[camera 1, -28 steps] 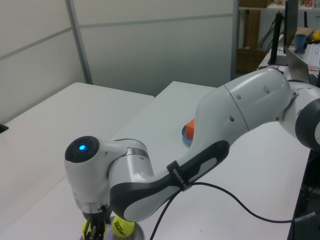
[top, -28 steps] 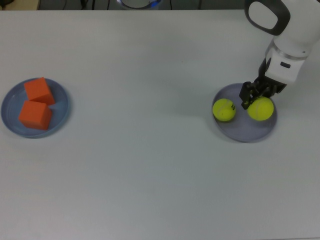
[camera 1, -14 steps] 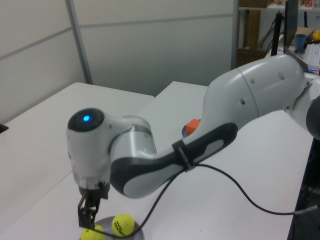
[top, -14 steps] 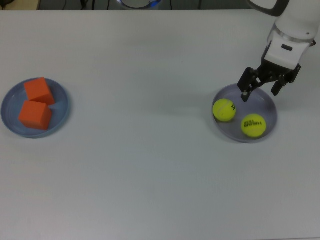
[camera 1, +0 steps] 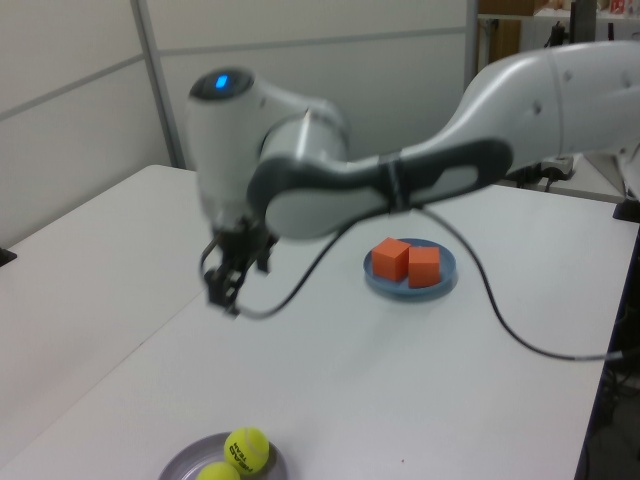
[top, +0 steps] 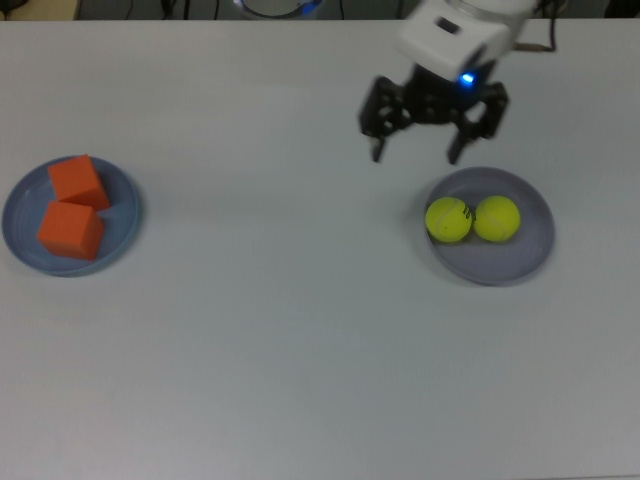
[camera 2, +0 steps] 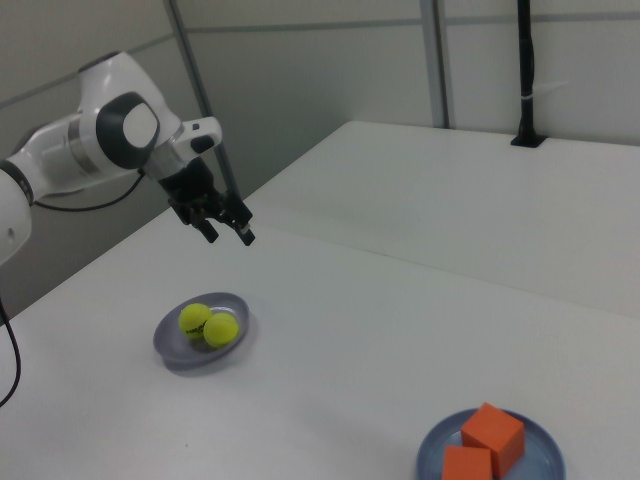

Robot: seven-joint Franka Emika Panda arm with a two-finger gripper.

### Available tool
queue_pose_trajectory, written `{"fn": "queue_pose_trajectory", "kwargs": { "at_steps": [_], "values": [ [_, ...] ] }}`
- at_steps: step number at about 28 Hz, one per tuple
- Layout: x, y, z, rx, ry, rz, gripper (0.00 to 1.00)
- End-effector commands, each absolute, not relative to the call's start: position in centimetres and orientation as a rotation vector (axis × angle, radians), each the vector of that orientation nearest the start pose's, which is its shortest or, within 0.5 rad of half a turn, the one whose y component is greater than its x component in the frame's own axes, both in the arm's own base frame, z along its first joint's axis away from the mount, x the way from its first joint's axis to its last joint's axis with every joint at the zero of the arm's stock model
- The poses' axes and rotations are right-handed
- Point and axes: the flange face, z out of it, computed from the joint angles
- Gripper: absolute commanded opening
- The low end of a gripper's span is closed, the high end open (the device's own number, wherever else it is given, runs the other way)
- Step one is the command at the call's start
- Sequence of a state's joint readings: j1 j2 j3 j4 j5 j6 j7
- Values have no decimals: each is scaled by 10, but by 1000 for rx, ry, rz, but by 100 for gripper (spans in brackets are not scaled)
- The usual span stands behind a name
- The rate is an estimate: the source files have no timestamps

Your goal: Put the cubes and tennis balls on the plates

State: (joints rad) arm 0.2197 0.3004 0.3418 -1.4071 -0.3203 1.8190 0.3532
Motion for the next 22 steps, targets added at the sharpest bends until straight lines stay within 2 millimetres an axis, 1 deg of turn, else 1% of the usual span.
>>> {"fn": "queue_pose_trajectory", "kwargs": {
  "at_steps": [1, 3, 4, 5, 9, 10, 11, 13, 15, 19, 22],
  "values": [
    [577, 254, 589, -3249, -384, -226, 100],
    [573, 239, 602, -3249, -371, -199, 100],
    [572, 234, 604, -3251, -370, -175, 100],
    [569, 223, 608, -3254, -386, -127, 100],
    [560, 205, 607, -3271, -436, 15, 100],
    [556, 194, 611, -3277, -425, 67, 100],
    [554, 190, 613, -3277, -413, 85, 100],
    [552, 184, 614, -3275, -397, 130, 100],
    [550, 183, 612, -3271, -392, 165, 100],
    [551, 176, 612, -3271, -347, 173, 100],
    [553, 172, 611, -3239, -325, 185, 100]
  ]
}}
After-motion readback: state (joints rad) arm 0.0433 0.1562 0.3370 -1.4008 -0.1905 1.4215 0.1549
